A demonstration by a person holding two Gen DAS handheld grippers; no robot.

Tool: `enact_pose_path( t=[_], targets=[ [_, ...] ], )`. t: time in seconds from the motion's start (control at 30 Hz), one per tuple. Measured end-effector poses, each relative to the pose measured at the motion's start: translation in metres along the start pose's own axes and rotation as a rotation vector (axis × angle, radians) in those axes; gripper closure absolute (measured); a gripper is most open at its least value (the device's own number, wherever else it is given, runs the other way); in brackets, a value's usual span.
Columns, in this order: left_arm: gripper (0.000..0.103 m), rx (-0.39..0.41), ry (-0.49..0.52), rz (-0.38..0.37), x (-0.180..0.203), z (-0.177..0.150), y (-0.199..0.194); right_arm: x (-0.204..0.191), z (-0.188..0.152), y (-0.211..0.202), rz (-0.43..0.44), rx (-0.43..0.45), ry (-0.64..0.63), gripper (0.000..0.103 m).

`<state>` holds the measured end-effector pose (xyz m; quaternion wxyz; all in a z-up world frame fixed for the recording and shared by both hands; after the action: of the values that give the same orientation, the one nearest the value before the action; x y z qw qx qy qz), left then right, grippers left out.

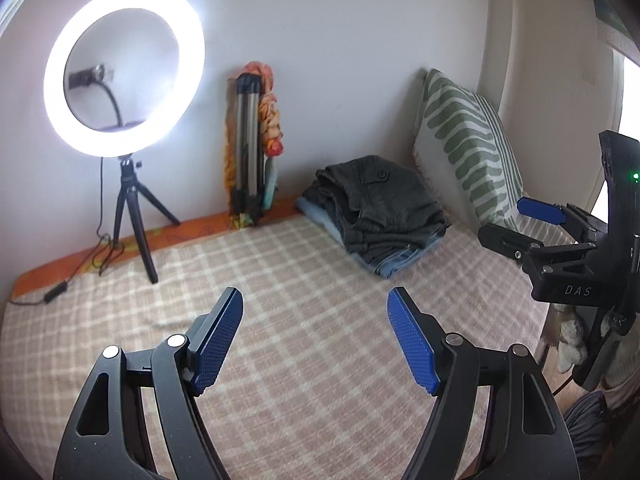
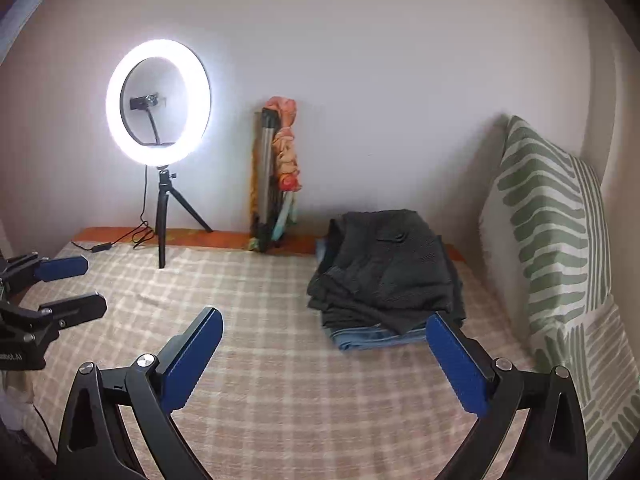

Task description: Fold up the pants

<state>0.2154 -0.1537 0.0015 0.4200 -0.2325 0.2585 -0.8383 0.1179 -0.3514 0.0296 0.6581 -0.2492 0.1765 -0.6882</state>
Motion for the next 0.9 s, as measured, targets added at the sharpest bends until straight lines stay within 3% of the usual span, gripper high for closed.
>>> enact_pose_path(
  t=[0.17,0.37,0.47,0.67,0.9],
  targets=[
    [0.028,-0.022,-0.047,0.001,-0.016,-0.018,0.008,-0.011,-0.009,0.006,-0.019,0.007,0.013,0.000],
    [0.028,-0.037,-0.035,0.019,-0.022,-0.026,0.012,-0.018,-0.011,0.013,-0.011,0.014,0.023,0.000],
    [0.021,-0.021,-0.009,0.053,-0.020,-0.029,0.008,-0.024,-0.016,0.019,-0.009,0.011,0.023,0.000],
    [0.019,0.044,0.055,0.102,-0.011,-0.029,-0.005,-0.031,-0.020,0.021,-0.033,0.035,0.003,0.000],
    [0.019,0.042,0.060,0.095,-0.008,-0.029,-0.006,-0.029,-0.023,0.022,-0.048,0.041,0.007,0.000]
  ],
)
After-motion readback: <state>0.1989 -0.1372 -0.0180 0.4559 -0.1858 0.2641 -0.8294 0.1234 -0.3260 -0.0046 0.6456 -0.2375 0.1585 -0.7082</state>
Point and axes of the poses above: each gripper's, at about its wrist camera, not at the fingertips, and y roughly the way its jaws point, x to its right, z to its top, the point moved 3 cm from there along y, roughly the way its jaws point, and after that the axes turned 2 degrees about -x, right-handed, at the moved point
